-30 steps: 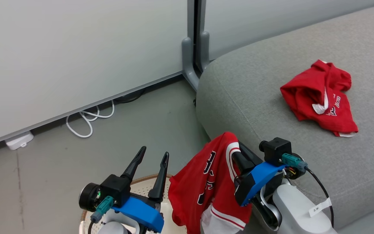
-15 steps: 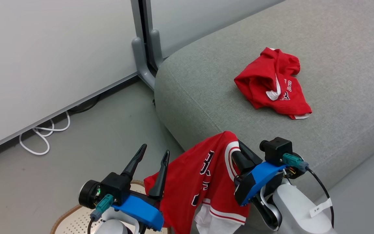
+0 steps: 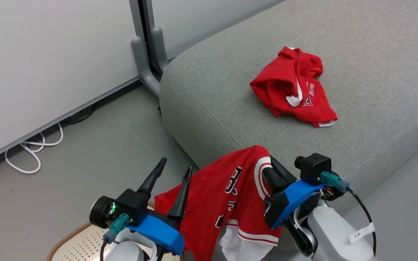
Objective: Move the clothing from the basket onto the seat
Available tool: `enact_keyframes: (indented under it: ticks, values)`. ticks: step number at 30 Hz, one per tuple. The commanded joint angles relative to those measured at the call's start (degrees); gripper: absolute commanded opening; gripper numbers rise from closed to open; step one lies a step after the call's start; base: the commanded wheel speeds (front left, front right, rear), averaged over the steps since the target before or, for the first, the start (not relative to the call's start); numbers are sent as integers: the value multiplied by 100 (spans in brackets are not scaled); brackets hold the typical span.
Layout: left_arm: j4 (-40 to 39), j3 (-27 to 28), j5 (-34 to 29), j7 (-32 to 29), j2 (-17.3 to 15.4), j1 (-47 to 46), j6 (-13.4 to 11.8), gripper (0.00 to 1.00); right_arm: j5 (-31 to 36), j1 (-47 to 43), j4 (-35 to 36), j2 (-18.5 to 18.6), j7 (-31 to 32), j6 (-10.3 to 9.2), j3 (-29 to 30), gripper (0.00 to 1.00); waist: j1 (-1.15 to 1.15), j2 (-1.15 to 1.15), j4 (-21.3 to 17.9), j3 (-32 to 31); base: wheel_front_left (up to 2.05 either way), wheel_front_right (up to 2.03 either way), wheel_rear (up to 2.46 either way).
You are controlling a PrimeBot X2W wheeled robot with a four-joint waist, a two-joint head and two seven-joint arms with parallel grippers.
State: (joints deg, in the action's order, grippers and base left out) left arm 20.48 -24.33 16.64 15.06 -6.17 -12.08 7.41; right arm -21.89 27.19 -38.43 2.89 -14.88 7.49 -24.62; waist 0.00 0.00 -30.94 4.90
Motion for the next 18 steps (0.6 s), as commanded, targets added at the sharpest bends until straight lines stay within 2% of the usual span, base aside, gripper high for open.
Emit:
enact_keyframes:
  ticks: [1,10,18]
  values:
    - [8,-1,21,17,-29,-86,10,100,21,-52,32,-1,-39,1,15,0,0,0,2,2,0,0,0]
    - [-20,26,-42,17,-84,-94,10,100,-187,310,12,-1,-18,1,120,0,0,0,-8,104,0,0,0]
    - [-208,45,-174,17,-241,-189,10,100,-8,1603,-114,-2,271,1,835,0,0,0,-38,522,0,0,0]
